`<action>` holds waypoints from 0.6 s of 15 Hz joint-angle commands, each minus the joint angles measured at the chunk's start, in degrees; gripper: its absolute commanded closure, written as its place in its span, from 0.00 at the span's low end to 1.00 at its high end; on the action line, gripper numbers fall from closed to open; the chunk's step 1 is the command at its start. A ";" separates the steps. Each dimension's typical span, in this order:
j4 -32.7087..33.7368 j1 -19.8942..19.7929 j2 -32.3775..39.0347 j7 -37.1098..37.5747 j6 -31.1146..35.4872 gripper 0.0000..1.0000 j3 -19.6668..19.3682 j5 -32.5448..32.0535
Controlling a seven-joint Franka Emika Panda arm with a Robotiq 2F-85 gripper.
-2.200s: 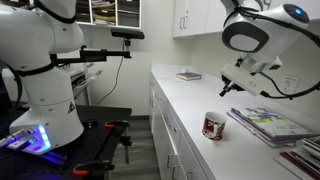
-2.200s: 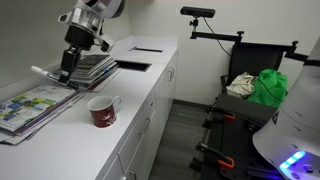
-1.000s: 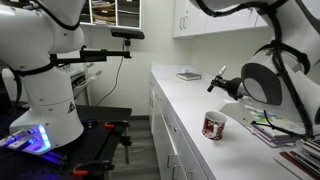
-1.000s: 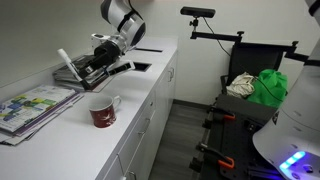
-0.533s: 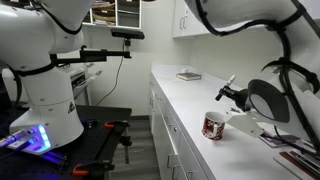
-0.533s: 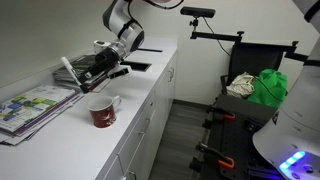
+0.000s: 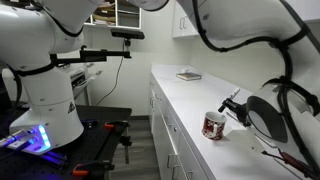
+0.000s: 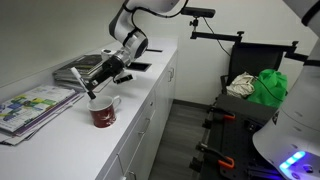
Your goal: Put the marker in the mug
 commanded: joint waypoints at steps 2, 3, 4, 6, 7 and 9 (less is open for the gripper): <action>0.28 0.69 1.01 0.07 1.88 0.95 -1.14 0.63; 0.13 0.72 1.20 0.14 2.30 0.95 -1.25 0.54; 0.11 0.65 1.45 0.29 2.50 0.95 -1.25 0.56; -0.31 0.87 1.49 0.63 3.23 0.57 -1.44 0.40; -0.34 0.92 1.54 0.71 3.43 0.55 -1.51 0.28; -0.52 0.99 1.30 0.77 3.72 0.43 -1.63 0.16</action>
